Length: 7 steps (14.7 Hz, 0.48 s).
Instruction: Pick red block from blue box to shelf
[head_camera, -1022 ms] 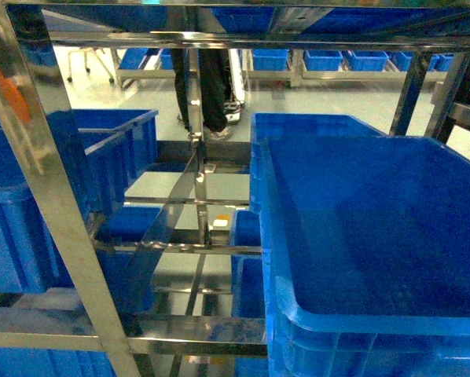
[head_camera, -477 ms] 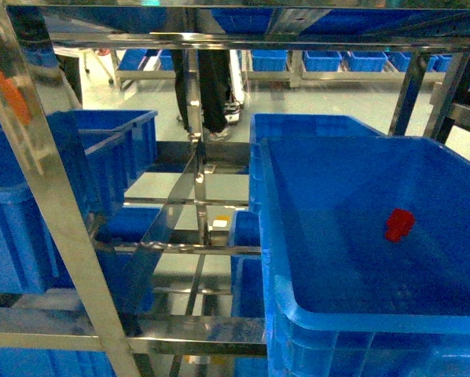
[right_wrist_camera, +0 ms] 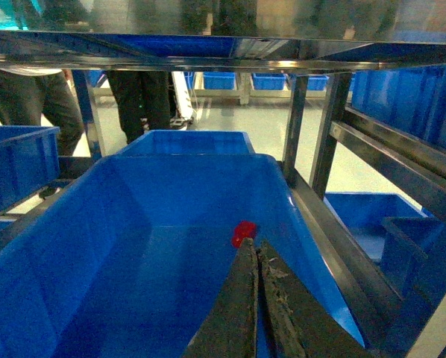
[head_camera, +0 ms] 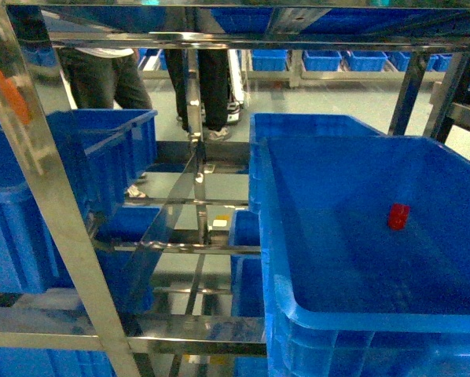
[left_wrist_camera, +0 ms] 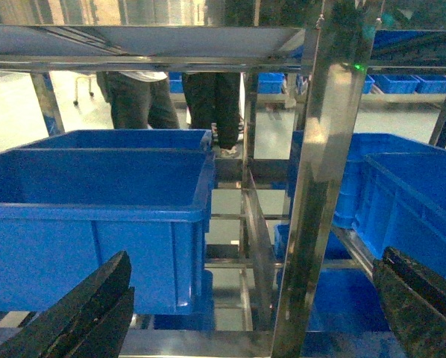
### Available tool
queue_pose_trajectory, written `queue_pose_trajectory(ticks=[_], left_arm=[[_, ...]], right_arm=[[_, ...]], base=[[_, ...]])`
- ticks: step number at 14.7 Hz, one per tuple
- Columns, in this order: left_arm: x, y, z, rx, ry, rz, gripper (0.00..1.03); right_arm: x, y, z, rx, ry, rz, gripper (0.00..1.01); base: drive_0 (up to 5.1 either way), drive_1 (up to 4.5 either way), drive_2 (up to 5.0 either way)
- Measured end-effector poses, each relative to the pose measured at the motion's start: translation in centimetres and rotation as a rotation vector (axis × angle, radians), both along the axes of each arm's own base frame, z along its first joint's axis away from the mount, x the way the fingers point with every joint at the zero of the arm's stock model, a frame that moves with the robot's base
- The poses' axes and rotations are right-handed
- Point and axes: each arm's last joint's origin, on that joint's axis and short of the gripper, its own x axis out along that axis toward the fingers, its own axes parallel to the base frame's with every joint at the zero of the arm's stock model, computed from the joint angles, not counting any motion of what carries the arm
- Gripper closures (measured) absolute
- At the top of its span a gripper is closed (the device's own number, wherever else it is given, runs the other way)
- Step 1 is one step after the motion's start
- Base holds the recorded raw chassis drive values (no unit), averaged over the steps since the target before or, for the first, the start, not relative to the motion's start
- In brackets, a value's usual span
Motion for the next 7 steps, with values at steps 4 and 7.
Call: queue_pose_trajectory(ticks=[4,7], left_arm=[[0.0,0.0,0.0,0.0,0.0,0.0,0.05],[0.0,0.0,0.0,0.0,0.0,0.0,0.05]], right_arm=[[-1.0,0.0,0.2,0.0,-0.009,0.0,0.99],[-1.7,0.0,0.2,0.0,-0.009,0.0,0.99]], base=[[0.0,0.0,0.0],[0.0,0.0,0.0]])
